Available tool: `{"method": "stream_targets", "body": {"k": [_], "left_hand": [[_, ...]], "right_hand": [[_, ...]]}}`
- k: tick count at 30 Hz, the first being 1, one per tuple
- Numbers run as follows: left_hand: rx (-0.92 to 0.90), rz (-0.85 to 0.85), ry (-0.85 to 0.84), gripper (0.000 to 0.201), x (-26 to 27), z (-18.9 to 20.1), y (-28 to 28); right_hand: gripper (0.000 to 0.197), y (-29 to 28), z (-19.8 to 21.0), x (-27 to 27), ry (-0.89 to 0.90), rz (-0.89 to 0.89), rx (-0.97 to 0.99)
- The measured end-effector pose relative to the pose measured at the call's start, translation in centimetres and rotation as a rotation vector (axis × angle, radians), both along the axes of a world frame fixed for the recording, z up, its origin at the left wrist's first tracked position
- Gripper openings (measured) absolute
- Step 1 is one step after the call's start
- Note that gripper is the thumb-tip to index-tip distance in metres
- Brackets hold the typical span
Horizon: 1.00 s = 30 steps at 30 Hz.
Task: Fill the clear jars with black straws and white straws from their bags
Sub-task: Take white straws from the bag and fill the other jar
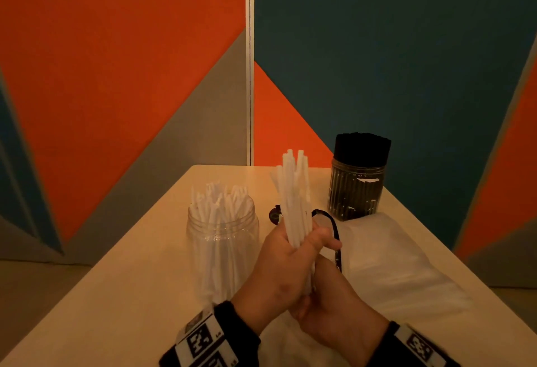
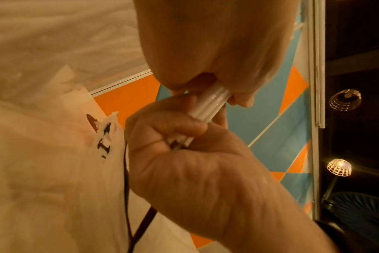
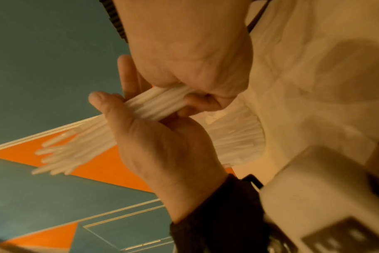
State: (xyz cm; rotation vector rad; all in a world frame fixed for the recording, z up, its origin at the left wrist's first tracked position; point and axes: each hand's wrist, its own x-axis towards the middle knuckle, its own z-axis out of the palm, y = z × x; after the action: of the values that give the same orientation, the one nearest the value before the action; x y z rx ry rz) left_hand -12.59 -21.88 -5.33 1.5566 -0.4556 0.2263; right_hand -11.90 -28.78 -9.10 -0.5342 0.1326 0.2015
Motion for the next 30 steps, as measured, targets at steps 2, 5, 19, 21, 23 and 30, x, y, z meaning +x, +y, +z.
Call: {"method": "stream_targets", "body": {"k": [2, 5, 19, 21, 23, 30], "left_hand": [[0.034, -0.022, -0.010, 0.021, -0.1, 0.1, 0.3], [0.050, -0.061, -0.024, 0.019, -0.3, 1.0, 0.9], [-0.294, 0.109, -0.055, 0.007, 0.3, 3.0, 2.1], [-0.308, 0.138, -0.080, 0.009, 0.9, 4.1, 3.4], [-0.329, 0.164, -0.118, 0.011, 1.5, 5.4, 4.8], [-0.395, 0.240, -0.169, 0.013, 3.2, 8.9, 9.1]], "right_hand": [[0.032, -0.4, -0.2, 0.6, 0.048, 0.032, -0.226], [0.036, -1.0, -0.1, 0.6, 0.057, 0.046, -0.332], [0.043, 0.2, 2.2, 0.5, 0.047, 0.109, -0.568], [0.031, 0.7, 3.0, 0.6, -0.114, 0.017, -0.772], [0.016, 0.9, 4.1, 1.0, -0.354, -0.203, -1.033], [0.023, 1.5, 4.9, 2.3, -1.059, -0.272, -1.666]]}}
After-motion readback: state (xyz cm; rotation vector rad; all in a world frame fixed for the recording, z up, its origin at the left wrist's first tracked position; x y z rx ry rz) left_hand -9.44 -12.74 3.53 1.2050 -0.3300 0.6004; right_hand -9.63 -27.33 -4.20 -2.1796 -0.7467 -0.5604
